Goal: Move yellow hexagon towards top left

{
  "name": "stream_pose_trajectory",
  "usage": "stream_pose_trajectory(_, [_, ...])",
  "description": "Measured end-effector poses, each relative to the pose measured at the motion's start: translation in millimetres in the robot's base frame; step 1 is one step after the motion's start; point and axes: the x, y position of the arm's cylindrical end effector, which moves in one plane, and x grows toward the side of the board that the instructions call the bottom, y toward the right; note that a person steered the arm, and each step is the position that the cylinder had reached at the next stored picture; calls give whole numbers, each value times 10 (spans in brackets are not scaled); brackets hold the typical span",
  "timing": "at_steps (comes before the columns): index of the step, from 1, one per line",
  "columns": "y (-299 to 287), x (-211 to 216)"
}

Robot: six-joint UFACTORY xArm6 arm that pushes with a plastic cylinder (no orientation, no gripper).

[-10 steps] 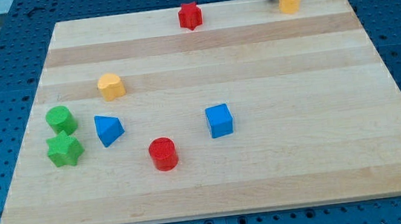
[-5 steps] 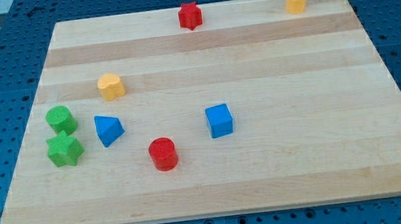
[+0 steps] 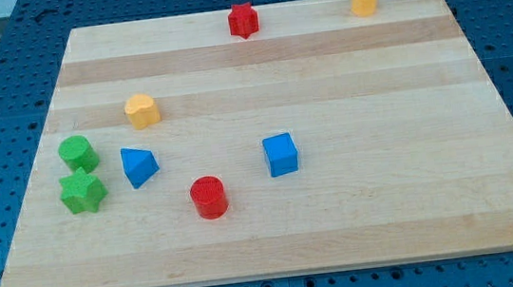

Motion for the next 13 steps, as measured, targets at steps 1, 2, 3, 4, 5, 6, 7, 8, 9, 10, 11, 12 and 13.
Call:
stream_pose_trajectory(1, [-346, 35])
stream_pose_trajectory(2, [-518, 35])
stream_pose_trajectory(3, [-621, 81])
stream_pose_trajectory(4, [-775, 191])
stream_pose_trajectory(5, [-952, 384])
stream_pose_trajectory(6, [-1061, 667])
stream_pose_trajectory(7, [-1220, 873])
stream_pose_trajectory(8, [-1322, 1139])
stream_pose_trajectory(9, [-1372, 1256])
stream_pose_trajectory(10, [-1345, 1241])
stream_pose_trajectory(11, [-867, 1125])
stream_pose_trajectory(12, [-982, 1005])
stream_pose_trajectory(13, [-1393, 1018])
